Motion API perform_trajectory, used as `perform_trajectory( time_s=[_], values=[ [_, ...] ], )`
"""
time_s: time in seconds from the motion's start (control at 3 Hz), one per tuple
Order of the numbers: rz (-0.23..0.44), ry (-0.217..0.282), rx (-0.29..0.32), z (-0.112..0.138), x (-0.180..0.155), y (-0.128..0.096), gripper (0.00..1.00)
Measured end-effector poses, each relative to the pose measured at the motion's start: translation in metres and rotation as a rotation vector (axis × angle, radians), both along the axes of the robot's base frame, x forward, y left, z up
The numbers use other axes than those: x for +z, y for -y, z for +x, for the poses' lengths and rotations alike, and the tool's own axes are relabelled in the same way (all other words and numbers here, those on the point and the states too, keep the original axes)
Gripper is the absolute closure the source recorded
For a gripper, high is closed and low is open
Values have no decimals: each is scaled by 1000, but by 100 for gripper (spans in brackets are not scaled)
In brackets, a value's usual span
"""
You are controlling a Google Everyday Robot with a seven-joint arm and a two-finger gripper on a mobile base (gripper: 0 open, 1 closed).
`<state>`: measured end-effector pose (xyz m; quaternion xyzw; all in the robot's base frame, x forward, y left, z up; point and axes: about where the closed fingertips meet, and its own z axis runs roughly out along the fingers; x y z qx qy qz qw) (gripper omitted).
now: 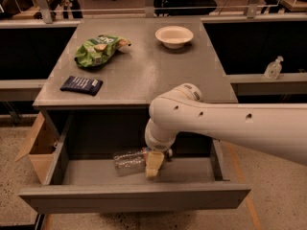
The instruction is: Place water bottle into top drawer
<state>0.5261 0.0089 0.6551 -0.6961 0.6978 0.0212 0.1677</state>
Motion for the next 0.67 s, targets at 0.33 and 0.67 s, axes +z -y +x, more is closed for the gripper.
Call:
perform_trajectory(
  time_s=[0.33,0.67],
  values=[
    [65,45,-18,-2,21,15,0],
    [126,90,-64,-8,38,40,0]
  ],
)
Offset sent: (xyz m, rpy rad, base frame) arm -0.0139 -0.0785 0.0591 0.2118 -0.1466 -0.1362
